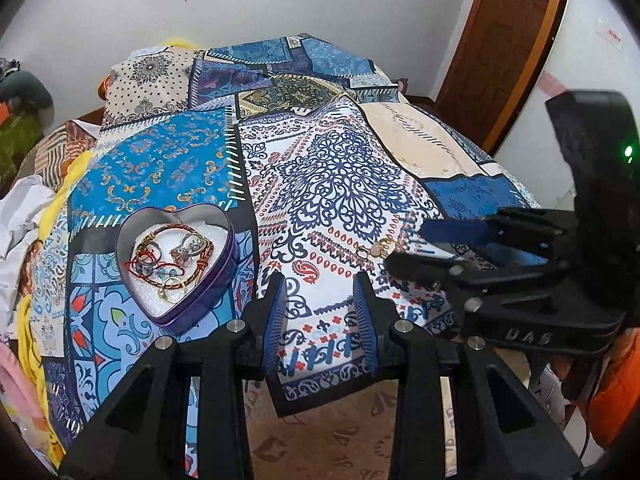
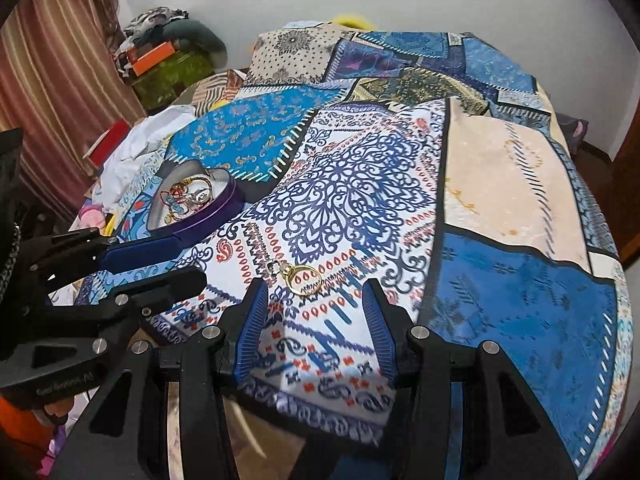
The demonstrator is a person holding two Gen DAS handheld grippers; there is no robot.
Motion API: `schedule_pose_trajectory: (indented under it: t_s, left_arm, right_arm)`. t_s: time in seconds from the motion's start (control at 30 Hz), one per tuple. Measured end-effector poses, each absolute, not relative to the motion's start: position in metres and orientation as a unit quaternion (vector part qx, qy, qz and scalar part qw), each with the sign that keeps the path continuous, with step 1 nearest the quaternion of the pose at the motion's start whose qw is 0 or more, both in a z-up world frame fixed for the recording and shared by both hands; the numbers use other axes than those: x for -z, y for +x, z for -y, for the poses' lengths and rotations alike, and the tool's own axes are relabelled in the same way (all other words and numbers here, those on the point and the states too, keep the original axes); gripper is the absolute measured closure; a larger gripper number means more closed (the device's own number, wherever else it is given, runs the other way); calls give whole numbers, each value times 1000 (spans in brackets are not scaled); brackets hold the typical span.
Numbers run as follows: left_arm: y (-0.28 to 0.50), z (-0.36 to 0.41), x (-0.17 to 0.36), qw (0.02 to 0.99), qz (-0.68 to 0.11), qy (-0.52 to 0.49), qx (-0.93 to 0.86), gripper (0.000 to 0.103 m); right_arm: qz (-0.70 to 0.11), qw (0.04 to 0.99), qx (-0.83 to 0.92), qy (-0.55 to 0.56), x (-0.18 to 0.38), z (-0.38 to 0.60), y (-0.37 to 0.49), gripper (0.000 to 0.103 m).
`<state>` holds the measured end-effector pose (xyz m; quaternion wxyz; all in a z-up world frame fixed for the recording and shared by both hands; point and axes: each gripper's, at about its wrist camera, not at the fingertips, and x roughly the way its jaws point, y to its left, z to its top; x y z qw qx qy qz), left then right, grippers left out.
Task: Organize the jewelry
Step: 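Close the right gripper on the gold ring, then lift and carry the gold ring in the right gripper over the tin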
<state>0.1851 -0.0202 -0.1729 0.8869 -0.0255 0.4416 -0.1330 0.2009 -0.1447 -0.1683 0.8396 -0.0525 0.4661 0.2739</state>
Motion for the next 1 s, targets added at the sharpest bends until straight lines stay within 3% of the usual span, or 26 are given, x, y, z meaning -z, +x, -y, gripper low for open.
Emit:
schedule_pose_trajectory:
  t_s: [0.1,0.2,0.33,0.47,0.67,0.7,1.0]
  left_arm:
    - [191,18,176,886,-443,-28,134,70]
    - [194,19,179,884,-447,-28,134,70]
    - [197,20,183,881,-452,-33,137,70]
    - [197,25,183,880,-452,-25,141,70]
    - [201,29,187,873,-462,-33,153,70]
    - [201,31,187,873,-462,-32,154,70]
    - [211,51,191,873,-461,-12,158,70]
  right_arm:
    - [-460,840,-280,-67,170,142,201,58]
    - [-456,840,-280,-87,173,137,202,66]
    - [-451,839,-284,-109,176,133,204,70]
    - [-450,836,-291,-120,176,130,205,85]
    - [-447,840,-288,-105,172,134,205,88]
    - [-446,841,-289,-99,170,137,204,98]
    - [-433,857,-269,-77,156,162,201,98]
